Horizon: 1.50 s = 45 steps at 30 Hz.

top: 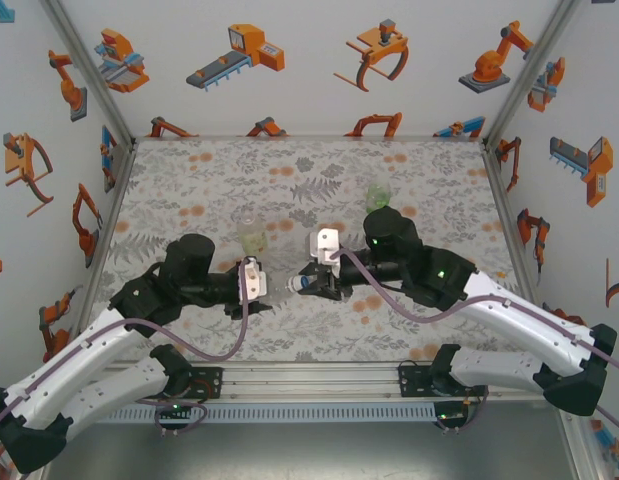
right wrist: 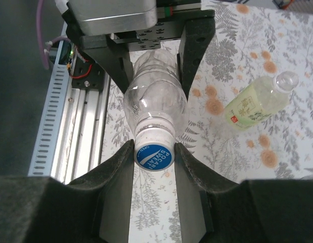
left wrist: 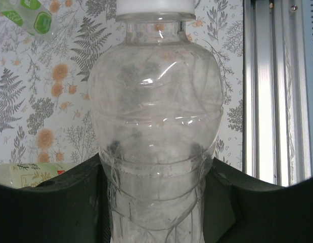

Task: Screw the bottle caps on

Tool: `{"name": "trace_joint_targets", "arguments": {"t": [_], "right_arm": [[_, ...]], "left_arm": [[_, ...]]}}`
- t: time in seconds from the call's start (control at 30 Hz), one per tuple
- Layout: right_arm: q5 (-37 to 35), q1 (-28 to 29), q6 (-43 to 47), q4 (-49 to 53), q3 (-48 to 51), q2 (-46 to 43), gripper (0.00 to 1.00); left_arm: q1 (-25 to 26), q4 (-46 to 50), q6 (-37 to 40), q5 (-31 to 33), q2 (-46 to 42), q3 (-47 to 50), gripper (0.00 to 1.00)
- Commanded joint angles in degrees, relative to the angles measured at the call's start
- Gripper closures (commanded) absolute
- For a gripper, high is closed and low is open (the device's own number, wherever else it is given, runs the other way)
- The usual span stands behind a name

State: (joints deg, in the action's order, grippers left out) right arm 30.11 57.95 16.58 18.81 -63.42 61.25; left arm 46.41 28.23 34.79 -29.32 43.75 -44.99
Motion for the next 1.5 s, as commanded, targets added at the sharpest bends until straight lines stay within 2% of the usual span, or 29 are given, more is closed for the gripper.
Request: {"name": "trace_joint_targets", "arguments": {"t": [0.0,0.17,0.33,0.47,0.57,0.63,0.73,0.9,1.0,1.1,1.3,1.4,1.47], "right_arm": [[-4.83,0.57,-14.42,-3.17,-0.26,1.01,1.0],[-11.91,0.58,-44.95,-5.9,0.56,2.7,1.0],[-19.59,0.57,-75.38,2.32,-1.34,5.38,1.0],[-22.28,0.58,-91.64,3.3,0.73,5.55,1.0],[-22.39,0.57,-94.99,-1.12,2.18,5.84,1.0],[-22.47,0.58,-94.62,-1.58,1.62,6.33,1.0],[-23.86,0.58,-91.5,-0.69,0.7,5.61,0.88],[-27.19,0.49,-77.97,3.28,-2.97,2.98,0.52],[-27.95,0.42,-69.42,6.12,-5.76,1.91,0.37],[-27.73,0.25,-61.32,7.02,-7.55,1.18,0.33],[-26.45,0.05,-44.44,7.03,-8.89,0.36,0.35],[-21.7,0.0,-32.37,6.86,-9.33,0.27,0.36],[-15.89,0.05,-22.23,6.6,-9.09,-0.12,0.36]], "left_arm": [[0.22,-2.72,-0.45,-1.02,-0.47,-2.16,1.0],[0.26,-3.76,-0.11,-0.08,-0.14,-1.76,1.0],[0.26,-6.85,-0.52,1.44,0.36,-0.66,1.0],[0.26,-8.61,-0.6,2.63,0.66,0.08,1.0],[0.26,-8.63,-0.33,2.69,1.11,0.21,1.0],[0.26,-8.68,-0.06,2.57,1.43,0.34,1.0],[0.26,-8.58,0.12,2.25,1.87,0.43,1.0],[0.26,-8.61,0.11,1.77,2.07,0.79,1.0],[0.26,-8.48,0.15,1.39,1.96,0.91,1.0],[0.26,-8.32,0.13,0.96,1.87,0.95,1.0],[0.26,-7.47,0.73,-1.36,1.63,0.79,1.0],[0.26,-6.58,0.72,-2.21,1.59,0.31,1.0],[0.28,-5.9,0.81,-2.58,1.27,0.17,1.0]]}}
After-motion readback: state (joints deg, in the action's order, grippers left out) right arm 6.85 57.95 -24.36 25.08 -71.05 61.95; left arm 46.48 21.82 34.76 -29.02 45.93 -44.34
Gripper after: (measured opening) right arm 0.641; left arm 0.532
